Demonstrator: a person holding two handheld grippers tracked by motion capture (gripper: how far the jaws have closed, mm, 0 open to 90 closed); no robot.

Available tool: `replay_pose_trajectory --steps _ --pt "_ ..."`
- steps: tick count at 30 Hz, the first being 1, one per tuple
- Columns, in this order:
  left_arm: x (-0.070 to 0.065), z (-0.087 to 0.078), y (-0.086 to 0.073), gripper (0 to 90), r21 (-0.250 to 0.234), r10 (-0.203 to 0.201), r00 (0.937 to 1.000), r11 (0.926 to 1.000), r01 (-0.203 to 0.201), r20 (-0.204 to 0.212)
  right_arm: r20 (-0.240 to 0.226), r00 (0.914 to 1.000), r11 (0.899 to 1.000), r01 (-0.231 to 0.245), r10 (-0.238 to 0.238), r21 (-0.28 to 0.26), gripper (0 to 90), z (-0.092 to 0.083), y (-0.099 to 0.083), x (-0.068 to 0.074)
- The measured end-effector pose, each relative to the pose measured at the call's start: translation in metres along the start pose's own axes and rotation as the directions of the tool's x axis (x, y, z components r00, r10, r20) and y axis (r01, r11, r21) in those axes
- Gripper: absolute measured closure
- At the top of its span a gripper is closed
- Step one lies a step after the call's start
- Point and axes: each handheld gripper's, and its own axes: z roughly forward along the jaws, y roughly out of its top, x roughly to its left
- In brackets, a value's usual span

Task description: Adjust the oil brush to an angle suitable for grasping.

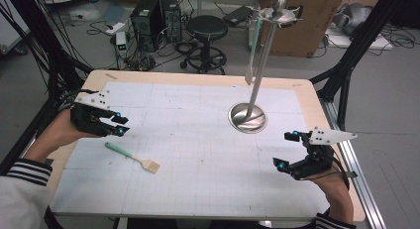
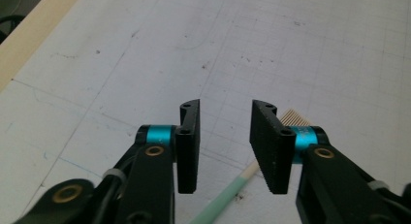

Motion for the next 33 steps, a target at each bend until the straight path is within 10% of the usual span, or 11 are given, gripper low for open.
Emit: replay_pose_trajectory --steps 10,33 --pt "0.009 0.017 -0.007 89.6 0.143 0.058 0.9981 0.9879 -0.06 0.02 0.001 1.0 1.0 0.0 0.0 -0.002 0.1 -0.001 0.0 0.0" --pt "0.033 0.048 -0.043 90.0 0.297 0.085 0.9889 0.9476 -0.118 0.121 0.001 1.0 1.0 -0.001 0.001 0.025 0.1 0.004 -0.001 -0.001"
